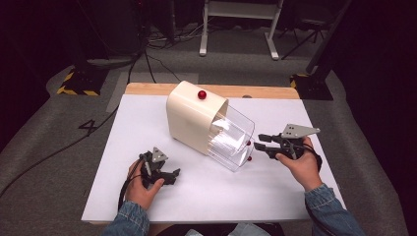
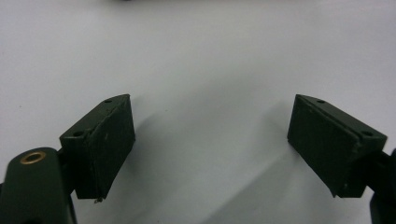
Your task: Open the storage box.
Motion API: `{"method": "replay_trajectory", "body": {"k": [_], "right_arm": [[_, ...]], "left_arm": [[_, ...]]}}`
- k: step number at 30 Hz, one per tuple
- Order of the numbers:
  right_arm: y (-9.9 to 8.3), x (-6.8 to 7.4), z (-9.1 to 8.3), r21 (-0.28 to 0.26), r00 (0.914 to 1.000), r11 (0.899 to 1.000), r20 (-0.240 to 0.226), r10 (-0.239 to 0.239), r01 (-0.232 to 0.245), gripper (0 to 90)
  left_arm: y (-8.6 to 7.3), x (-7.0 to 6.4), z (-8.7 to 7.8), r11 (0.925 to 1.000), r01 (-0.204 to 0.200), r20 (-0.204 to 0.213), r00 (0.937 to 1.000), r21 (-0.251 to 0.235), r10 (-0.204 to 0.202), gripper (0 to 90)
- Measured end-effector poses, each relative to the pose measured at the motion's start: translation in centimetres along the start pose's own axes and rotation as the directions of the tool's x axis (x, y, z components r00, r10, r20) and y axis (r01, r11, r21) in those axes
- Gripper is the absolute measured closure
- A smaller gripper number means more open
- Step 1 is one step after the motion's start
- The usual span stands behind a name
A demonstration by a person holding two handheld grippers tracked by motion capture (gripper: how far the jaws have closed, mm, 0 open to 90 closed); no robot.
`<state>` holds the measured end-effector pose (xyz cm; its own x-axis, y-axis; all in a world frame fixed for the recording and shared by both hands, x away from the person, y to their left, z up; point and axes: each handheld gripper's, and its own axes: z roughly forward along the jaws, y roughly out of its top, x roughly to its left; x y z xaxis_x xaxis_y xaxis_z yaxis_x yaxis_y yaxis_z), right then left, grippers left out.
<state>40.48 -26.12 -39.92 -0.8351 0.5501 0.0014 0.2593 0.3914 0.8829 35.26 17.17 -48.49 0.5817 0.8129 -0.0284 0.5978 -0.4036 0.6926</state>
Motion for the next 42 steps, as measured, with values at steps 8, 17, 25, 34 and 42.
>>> {"method": "replay_trajectory", "body": {"k": [8, 17, 25, 34, 42], "right_arm": [[-1.5, -0.5, -1.8, 0.032, 0.9991, 0.999, 0.038, 0.019, -0.021, 45.5], [-4.7, -1.5, -3.5, 0.119, 0.9928, 0.989, 0.090, 0.079, -0.089, 39.4], [-7.3, -2.3, -5.6, 0.171, 0.9834, 0.976, 0.142, 0.113, -0.137, 37.6], [-10.5, -3.0, -7.0, 0.225, 0.9712, 0.957, 0.194, 0.138, -0.181, 35.3], [-12.2, -3.5, -7.2, 0.242, 0.9650, 0.953, 0.230, 0.125, -0.181, 30.9]], "left_arm": [[0.0, 0.0, 0.0, 1.0000, -0.005, -0.002, 1.0000, 0.000, 0.005, 15.2], [0.0, 0.0, 0.0, 1.0000, -0.003, -0.001, 1.0000, 0.001, 0.003, 15.2], [0.0, 0.0, 0.0, 1.0000, -0.002, 0.000, 1.0000, 0.000, 0.002, 15.2], [0.0, 0.0, 0.0, 1.0000, 0.001, 0.002, 1.0000, 0.000, -0.001, 15.2], [0.0, 0.0, 0.0, 1.0000, 0.001, 0.002, 1.0000, 0.000, -0.001, 15.2]]}}
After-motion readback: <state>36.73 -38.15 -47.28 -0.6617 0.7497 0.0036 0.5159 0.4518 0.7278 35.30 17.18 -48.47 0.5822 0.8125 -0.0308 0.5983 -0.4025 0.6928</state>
